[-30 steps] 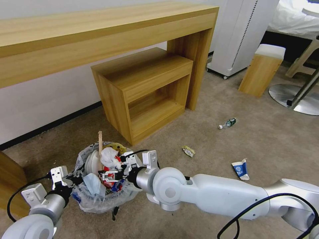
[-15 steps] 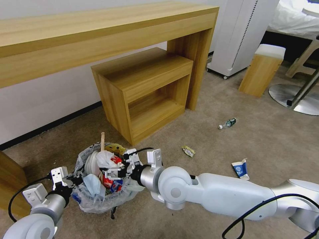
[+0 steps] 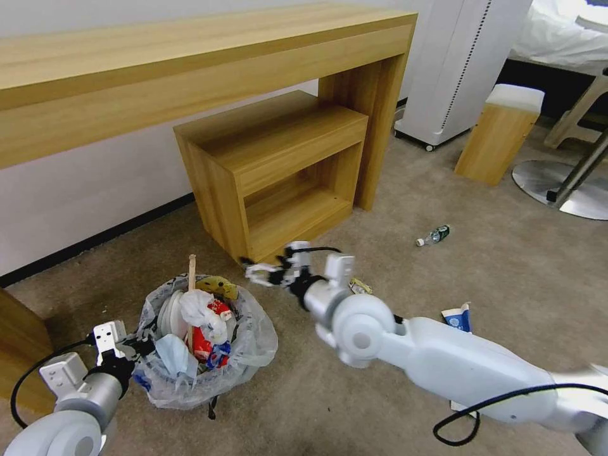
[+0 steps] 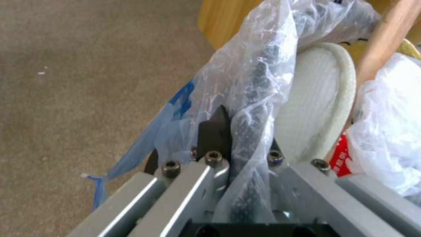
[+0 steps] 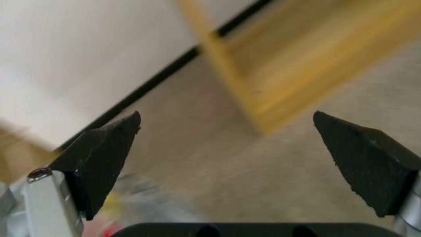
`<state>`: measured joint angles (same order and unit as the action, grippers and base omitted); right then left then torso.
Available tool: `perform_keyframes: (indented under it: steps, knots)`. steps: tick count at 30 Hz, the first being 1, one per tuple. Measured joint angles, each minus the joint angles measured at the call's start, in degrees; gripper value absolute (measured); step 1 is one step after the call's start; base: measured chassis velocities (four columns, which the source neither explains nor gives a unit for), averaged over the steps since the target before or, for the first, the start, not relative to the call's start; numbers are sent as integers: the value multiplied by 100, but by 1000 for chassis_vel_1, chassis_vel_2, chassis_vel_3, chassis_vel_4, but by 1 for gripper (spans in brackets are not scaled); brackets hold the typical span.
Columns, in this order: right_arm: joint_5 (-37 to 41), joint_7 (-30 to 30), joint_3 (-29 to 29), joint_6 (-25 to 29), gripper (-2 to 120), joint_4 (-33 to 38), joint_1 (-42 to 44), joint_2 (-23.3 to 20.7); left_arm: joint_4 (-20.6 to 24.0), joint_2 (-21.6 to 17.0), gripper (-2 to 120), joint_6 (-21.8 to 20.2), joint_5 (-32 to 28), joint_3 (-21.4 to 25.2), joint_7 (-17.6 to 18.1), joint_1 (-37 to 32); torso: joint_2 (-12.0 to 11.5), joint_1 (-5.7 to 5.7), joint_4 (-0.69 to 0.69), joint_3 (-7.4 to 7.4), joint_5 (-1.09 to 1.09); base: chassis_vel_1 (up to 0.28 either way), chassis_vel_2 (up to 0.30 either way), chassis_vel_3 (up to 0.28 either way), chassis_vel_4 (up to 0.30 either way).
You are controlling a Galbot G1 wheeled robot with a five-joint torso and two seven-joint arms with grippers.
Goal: Pick up the trash bin and place the garbage on the floor into it.
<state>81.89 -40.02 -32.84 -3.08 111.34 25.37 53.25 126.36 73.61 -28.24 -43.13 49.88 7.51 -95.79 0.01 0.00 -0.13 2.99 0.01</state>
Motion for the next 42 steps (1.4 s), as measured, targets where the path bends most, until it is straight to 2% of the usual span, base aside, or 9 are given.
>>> perform_keyframes:
  steps: [5,8,12,16,24,33,37,41,42]
  knots:
    - [-35,-104,531,10,100,-49,338,-135,21,47,1,2,27,3,0,1,0,0,-4,0,0,0,0,0,0]
    - [-189,-79,1231,13,100,-199,799,-232,7,78,1,3,63,-11,0,9,0,0,-3,-1,0,0,0,0,0]
    - [-256,-10,1530,15,100,-271,973,-245,-11,63,1,3,72,-23,-2,10,0,0,-4,0,-1,0,0,0,0]
    - [-402,227,2322,19,100,-342,1347,-202,-47,43,1,13,104,-54,-28,18,0,0,-2,0,0,0,0,0,0]
    - [-547,744,3062,303,100,-151,1796,-263,-69,29,1,50,138,-74,-76,19,0,0,-2,0,-1,0,0,0,0]
    - [-530,750,3421,292,100,-83,2062,-337,-63,40,1,72,163,-79,-105,-2,0,0,-3,-1,-1,0,0,0,0]
    - [-404,436,3578,133,100,14,2268,-330,-56,62,1,96,207,-85,-120,-20,0,0,-4,-1,-1,0,0,0,0]
    - [-246,-1011,3872,-491,100,64,2820,-157,-33,89,1,106,235,-79,-124,-37,0,0,-2,0,0,0,0,0,0]
    - [-246,-1011,3872,-491,100,64,2820,-157,-33,89,1,106,235,-79,-124,-37,0,0,-2,0,0,0,0,0,0]
